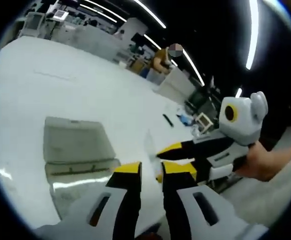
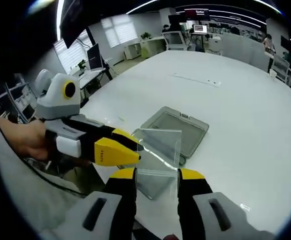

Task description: Insert the divider into the dual guide fixture by aligning both edges with the guide slots and pushing it downward to the bottom, including one-sided entry, uneven engagement, binding, and posture correction.

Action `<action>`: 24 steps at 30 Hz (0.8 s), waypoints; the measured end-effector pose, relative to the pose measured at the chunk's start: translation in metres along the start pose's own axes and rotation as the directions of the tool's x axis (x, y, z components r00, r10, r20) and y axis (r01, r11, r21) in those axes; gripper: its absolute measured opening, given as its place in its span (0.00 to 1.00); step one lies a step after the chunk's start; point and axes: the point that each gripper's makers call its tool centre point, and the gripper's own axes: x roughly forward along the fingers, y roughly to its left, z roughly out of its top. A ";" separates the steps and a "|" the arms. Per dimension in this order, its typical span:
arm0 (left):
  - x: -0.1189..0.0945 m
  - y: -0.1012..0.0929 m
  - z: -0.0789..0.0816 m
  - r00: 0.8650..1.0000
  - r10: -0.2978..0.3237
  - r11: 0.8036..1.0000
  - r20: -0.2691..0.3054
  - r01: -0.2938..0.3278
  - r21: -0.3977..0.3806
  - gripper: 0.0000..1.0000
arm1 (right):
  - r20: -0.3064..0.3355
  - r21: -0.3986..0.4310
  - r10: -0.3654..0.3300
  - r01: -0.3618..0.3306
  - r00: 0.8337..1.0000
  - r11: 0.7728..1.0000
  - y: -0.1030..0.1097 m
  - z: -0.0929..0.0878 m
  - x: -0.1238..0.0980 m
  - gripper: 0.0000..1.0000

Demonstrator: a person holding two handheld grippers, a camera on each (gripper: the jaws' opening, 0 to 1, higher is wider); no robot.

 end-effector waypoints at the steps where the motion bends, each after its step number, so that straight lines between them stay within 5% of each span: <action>1: 0.000 0.000 0.000 1.000 0.002 1.000 0.001 -0.002 0.002 0.10 | 0.001 0.003 0.004 -0.004 1.000 1.000 0.001 0.000 0.000 0.27; 24: -0.001 0.000 0.001 1.000 0.004 0.999 0.026 -0.003 -0.052 0.00 | 0.018 0.043 0.026 -0.027 0.999 0.999 0.011 0.002 0.002 0.27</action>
